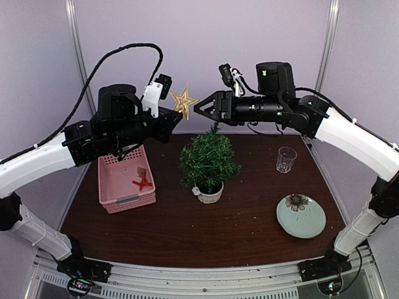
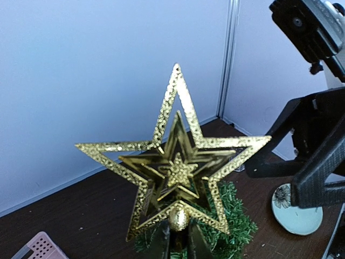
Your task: Decorate the small christmas tree
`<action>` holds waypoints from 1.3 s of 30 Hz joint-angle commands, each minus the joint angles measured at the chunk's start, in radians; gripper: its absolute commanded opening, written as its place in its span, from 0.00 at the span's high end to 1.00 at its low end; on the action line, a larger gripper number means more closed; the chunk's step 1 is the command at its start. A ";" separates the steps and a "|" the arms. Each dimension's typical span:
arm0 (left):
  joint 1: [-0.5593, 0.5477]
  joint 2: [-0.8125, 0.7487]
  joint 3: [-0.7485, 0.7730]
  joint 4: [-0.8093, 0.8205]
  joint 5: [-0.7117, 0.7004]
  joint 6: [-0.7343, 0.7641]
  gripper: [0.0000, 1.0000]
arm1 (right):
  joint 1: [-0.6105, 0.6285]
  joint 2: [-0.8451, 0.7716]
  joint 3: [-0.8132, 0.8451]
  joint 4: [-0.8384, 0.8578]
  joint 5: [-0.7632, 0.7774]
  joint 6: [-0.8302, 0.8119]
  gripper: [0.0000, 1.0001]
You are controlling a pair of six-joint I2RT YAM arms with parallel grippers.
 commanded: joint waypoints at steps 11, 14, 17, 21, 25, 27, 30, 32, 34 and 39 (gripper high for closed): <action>-0.080 0.059 0.074 0.117 -0.010 0.008 0.92 | 0.025 -0.051 -0.058 0.131 0.118 0.052 0.59; -0.086 0.072 0.085 0.124 -0.003 0.005 0.92 | 0.025 -0.046 -0.056 0.139 0.110 0.051 0.67; -0.091 0.087 0.094 0.130 0.001 0.004 0.92 | 0.025 -0.043 -0.055 0.143 0.110 0.044 0.77; -0.096 0.100 0.103 0.135 0.009 0.006 0.92 | 0.025 -0.038 -0.045 0.131 0.113 0.033 0.85; -0.097 0.108 0.110 0.135 0.015 0.021 0.92 | 0.023 -0.043 -0.045 0.123 0.131 0.025 0.96; -0.099 0.110 0.112 0.133 0.015 0.026 0.92 | 0.022 -0.046 -0.047 0.126 0.135 0.023 1.00; -0.098 0.110 0.111 0.128 0.023 0.031 0.80 | 0.018 -0.053 -0.050 0.133 0.139 0.020 1.00; -0.099 0.105 0.109 0.122 0.042 0.030 0.63 | 0.016 -0.063 -0.056 0.127 0.158 0.012 1.00; -0.098 0.094 0.105 0.099 0.045 0.018 0.42 | 0.013 -0.080 -0.073 0.125 0.184 -0.005 1.00; -0.074 0.038 0.065 0.013 0.068 -0.022 0.16 | 0.002 -0.125 -0.116 0.117 0.220 -0.089 1.00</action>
